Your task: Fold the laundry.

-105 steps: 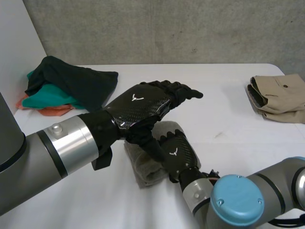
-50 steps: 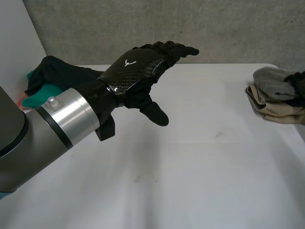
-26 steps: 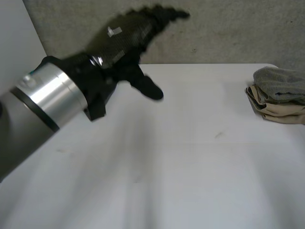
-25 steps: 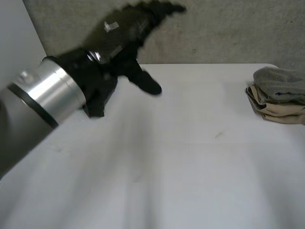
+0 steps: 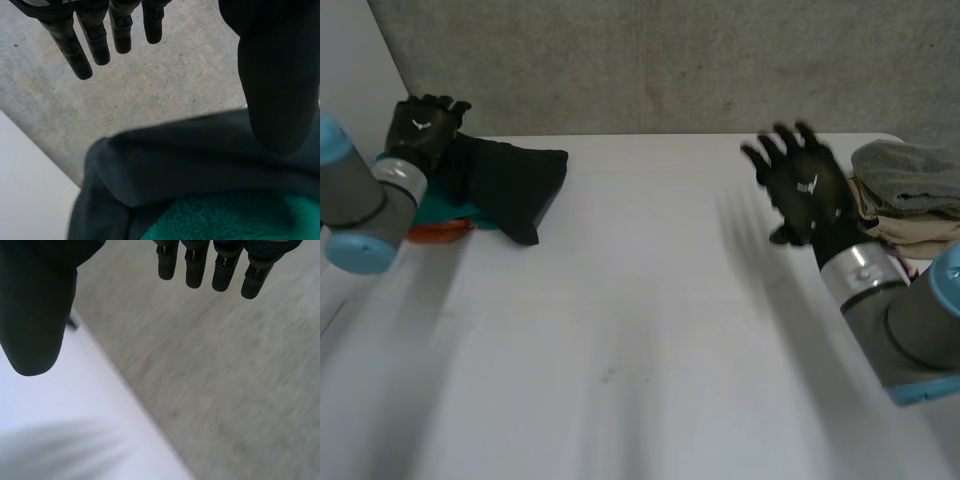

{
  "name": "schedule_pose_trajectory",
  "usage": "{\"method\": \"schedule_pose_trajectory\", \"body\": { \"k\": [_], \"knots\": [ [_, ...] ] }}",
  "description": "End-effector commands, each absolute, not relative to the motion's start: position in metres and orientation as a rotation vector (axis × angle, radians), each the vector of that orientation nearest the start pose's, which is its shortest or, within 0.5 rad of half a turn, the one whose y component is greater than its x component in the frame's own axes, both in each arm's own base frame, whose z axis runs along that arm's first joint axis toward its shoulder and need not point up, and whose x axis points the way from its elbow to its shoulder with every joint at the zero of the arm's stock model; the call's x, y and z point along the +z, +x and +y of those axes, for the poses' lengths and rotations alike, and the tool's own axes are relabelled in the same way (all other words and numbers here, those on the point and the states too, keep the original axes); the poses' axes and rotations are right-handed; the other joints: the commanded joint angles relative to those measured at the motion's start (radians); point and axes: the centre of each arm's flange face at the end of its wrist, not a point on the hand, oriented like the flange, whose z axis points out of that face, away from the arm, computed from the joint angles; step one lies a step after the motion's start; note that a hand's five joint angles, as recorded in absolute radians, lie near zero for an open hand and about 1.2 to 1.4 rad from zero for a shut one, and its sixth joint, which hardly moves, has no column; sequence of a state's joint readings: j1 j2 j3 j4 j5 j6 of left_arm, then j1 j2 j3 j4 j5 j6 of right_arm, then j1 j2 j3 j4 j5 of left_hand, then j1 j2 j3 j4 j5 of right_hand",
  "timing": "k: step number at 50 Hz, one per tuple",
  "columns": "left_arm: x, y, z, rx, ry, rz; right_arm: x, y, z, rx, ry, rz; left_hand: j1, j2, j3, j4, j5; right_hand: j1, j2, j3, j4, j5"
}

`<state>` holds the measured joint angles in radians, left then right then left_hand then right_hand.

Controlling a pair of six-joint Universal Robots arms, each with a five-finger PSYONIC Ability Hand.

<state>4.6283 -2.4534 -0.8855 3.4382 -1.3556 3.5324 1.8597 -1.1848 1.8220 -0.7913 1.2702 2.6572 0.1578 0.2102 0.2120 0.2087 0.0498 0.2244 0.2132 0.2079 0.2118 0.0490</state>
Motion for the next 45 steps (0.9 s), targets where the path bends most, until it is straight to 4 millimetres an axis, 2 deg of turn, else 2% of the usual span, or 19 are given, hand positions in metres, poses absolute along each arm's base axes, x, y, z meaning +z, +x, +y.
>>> {"method": "schedule_pose_trajectory", "body": {
  "k": [1,7,10,15,18,20,22,23,25,29,30,32,33,37,39,40,42,43,45],
  "knots": [
    [0.147,-0.193,-0.51,-2.385,0.71,1.839,0.157,0.239,-0.298,-2.274,-1.105,1.885,0.371,0.319,0.317,0.32,0.305,-0.05,-0.039,-0.033,-0.037,-0.049],
    [0.151,-0.194,-0.52,-2.448,0.601,1.838,0.161,0.229,-0.306,-2.318,-1.059,1.904,1.237,1.185,1.183,1.186,1.17,-0.05,-0.039,-0.033,-0.037,-0.049],
    [0.166,-0.195,-0.519,-2.47,0.582,1.808,0.166,0.225,-0.309,-2.337,-1.038,1.907,1.238,1.186,1.184,1.188,1.172,-0.05,-0.039,-0.033,-0.037,-0.049],
    [0.228,-0.209,-0.495,-2.562,0.58,1.723,0.172,0.223,-0.311,-2.352,-1.011,1.896,1.238,1.186,1.184,1.188,1.172,-0.05,-0.039,-0.033,-0.037,-0.049],
    [0.282,-0.228,-0.464,-2.702,0.567,1.655,0.174,0.222,-0.311,-2.361,-0.995,1.896,1.238,1.186,1.184,1.188,1.172,-0.05,-0.039,-0.033,-0.037,-0.049],
    [0.333,-0.249,-0.425,-2.891,0.546,1.599,0.177,0.22,-0.313,-2.374,-0.973,1.895,1.238,1.186,1.184,1.188,1.172,-0.05,-0.039,-0.033,-0.037,-0.049],
    [0.353,-0.259,-0.404,-2.979,0.543,1.582,0.179,0.218,-0.313,-2.38,-0.954,1.899,1.238,1.186,1.184,1.188,1.172,-0.05,-0.039,-0.033,-0.037,-0.049],
    [0.369,-0.27,-0.383,-3.054,0.561,1.585,0.182,0.217,-0.314,-2.388,-0.931,1.897,1.238,1.186,1.184,1.188,1.172,-0.05,-0.039,-0.033,-0.037,-0.049],
    [0.38,-0.283,-0.352,-3.12,0.592,1.637,0.184,0.215,-0.315,-2.394,-0.912,1.901,1.238,1.186,1.184,1.188,1.172,-0.05,-0.039,-0.033,-0.037,-0.049],
    [0.369,-0.305,-0.303,-3.127,0.704,1.868,0.194,0.206,-0.318,-2.425,-0.837,1.905,1.238,1.186,1.184,1.188,1.172,-0.05,-0.039,-0.033,-0.037,-0.049],
    [0.355,-0.311,-0.286,-3.084,0.762,1.993,0.197,0.203,-0.321,-2.438,-0.814,1.907,1.238,1.186,1.184,1.188,1.172,-0.05,-0.039,-0.033,-0.037,-0.049],
    [0.335,-0.317,-0.267,-3.01,0.823,2.148,0.199,0.199,-0.323,-2.447,-0.796,1.909,1.238,1.186,1.184,1.188,1.172,-0.05,-0.039,-0.033,-0.037,-0.049],
    [0.312,-0.322,-0.248,-2.91,0.883,2.312,0.202,0.196,-0.324,-2.455,-0.779,1.907,1.238,1.186,1.184,1.188,1.172,-0.05,-0.039,-0.033,-0.037,-0.049],
    [0.261,-0.326,-0.215,-2.703,0.991,2.538,0.205,0.188,-0.329,-2.468,-0.746,1.912,1.238,1.186,1.184,1.188,1.172,-0.05,-0.039,-0.033,-0.037,-0.049],
    [0.249,-0.326,-0.213,-2.678,1.006,2.524,0.205,0.187,-0.33,-2.466,-0.738,1.913,1.157,1.105,1.103,1.107,1.091,-0.05,-0.039,-0.033,-0.037,-0.049],
    [0.242,-0.323,-0.222,-2.673,0.974,2.466,0.205,0.187,-0.331,-2.466,-0.738,1.91,0.628,0.575,0.573,0.577,0.561,-0.05,-0.039,-0.033,-0.037,-0.049],
    [0.239,-0.314,-0.24,-2.672,0.907,2.378,0.202,0.188,-0.331,-2.45,-0.742,1.921,0.163,0.111,0.109,0.112,0.097,-0.05,-0.039,-0.033,-0.037,-0.049],
    [0.239,-0.31,-0.249,-2.666,0.877,2.333,0.2,0.188,-0.331,-2.444,-0.747,1.924,0.045,-0.007,-0.009,-0.006,-0.021,-0.05,-0.039,-0.033,-0.037,-0.049],
    [0.237,-0.293,-0.28,-2.601,0.804,2.203,0.196,0.192,-0.33,-2.421,-0.762,1.933,0.017,-0.036,-0.038,-0.034,-0.05,-0.05,-0.039,-0.033,-0.037,-0.049]
  ]
}}
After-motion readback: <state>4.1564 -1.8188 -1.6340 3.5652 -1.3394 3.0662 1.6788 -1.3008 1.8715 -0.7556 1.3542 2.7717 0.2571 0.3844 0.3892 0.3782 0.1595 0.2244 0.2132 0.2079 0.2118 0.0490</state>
